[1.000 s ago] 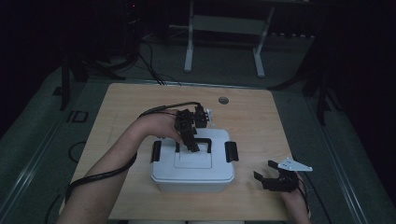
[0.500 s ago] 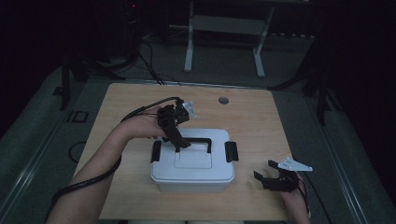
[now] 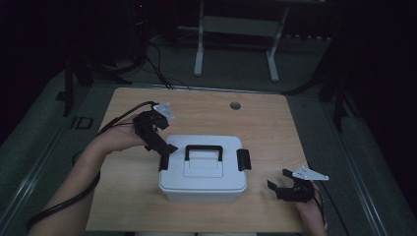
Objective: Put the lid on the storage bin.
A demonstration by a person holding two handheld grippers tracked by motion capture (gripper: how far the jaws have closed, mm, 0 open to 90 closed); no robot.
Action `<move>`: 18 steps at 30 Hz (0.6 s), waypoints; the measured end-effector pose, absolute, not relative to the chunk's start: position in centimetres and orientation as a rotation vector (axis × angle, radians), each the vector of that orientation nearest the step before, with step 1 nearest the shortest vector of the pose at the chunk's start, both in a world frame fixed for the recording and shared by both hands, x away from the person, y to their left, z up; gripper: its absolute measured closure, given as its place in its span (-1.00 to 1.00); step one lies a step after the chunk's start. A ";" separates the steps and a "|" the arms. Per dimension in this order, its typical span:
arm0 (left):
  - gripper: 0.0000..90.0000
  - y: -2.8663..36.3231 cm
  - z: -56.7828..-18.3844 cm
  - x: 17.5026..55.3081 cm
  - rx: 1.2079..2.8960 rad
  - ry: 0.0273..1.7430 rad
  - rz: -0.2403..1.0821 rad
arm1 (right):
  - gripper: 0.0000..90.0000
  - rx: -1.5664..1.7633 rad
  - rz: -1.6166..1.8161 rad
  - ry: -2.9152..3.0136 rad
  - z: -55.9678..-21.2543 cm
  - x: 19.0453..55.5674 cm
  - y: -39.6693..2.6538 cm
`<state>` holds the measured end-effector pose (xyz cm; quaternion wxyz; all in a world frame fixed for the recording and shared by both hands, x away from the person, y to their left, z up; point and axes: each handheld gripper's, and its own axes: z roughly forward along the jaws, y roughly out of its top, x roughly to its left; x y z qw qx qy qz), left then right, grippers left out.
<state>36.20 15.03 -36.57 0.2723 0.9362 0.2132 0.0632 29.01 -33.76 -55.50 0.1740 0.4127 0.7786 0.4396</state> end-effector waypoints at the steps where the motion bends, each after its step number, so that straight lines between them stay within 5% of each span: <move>1: -0.79 15.7 -36.7 36.1 2.505 0.588 0.163 | -0.70 1.171 1.247 2.206 -55.5 29.0 -33.8; 18: -0.79 22.8 -41.2 34.3 2.366 0.742 0.194 | -0.70 1.174 1.237 2.200 -55.5 29.0 -33.8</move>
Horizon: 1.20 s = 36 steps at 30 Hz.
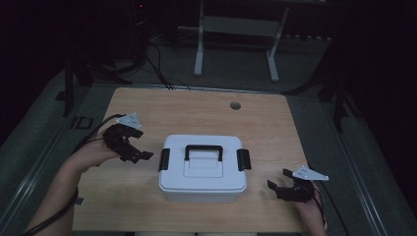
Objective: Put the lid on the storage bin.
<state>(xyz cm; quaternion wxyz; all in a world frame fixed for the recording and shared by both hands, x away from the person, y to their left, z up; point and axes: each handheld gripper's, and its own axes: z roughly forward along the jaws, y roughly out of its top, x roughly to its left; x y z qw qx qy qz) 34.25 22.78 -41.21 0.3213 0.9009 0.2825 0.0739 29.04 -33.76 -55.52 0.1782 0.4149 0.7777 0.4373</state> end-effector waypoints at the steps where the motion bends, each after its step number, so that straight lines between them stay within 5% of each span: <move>1: -0.79 23.1 -41.5 34.2 2.352 0.747 0.190 | -0.70 1.172 1.237 2.201 -55.5 29.0 -33.7; 22: -0.80 27.2 -50.5 31.6 2.212 0.917 0.227 | -0.70 1.180 1.241 2.190 -55.5 29.0 -33.8; 36: -0.80 27.6 -53.8 28.0 2.071 1.042 0.428 | -0.70 1.185 1.242 2.176 -55.4 29.0 -33.9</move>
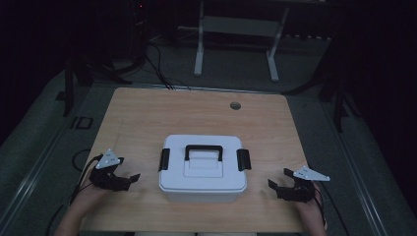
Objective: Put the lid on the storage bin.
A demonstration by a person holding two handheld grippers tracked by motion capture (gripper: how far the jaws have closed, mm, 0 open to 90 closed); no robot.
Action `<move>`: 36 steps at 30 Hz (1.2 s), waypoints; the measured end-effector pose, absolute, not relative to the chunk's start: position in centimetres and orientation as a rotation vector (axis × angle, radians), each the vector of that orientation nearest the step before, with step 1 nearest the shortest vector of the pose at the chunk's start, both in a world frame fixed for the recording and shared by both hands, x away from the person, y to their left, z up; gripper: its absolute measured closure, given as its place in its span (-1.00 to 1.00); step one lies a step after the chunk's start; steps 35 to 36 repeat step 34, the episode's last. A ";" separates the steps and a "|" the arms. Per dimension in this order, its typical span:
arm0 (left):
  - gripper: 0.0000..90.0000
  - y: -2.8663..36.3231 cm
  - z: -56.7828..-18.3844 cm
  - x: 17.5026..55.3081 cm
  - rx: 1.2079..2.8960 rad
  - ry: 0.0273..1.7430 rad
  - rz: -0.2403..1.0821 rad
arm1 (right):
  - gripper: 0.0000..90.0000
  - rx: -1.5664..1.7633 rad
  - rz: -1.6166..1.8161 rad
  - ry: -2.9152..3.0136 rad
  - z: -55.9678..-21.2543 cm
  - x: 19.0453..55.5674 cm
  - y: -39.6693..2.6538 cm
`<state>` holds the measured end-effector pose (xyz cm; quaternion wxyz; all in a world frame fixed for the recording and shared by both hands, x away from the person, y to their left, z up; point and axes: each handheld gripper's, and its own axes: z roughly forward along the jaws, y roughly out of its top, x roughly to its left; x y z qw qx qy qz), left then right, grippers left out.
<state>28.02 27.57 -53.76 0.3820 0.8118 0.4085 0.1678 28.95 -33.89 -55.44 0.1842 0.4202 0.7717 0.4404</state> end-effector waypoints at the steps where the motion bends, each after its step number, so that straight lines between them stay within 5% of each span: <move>1: -0.80 27.5 -53.9 27.8 2.079 1.042 0.424 | -0.70 1.183 1.241 2.175 -55.4 28.9 -33.9; 6: -0.87 27.1 -54.4 26.8 2.066 1.071 0.527 | -0.70 1.184 1.233 2.162 -55.5 29.0 -33.9; 21: -0.87 29.3 -54.8 25.2 1.673 1.307 0.861 | -0.70 1.214 1.226 2.113 -55.5 28.9 -33.9; 36: -0.92 29.0 -55.1 25.0 1.638 1.320 0.904 | -0.70 1.236 1.227 2.083 -55.5 28.8 -34.1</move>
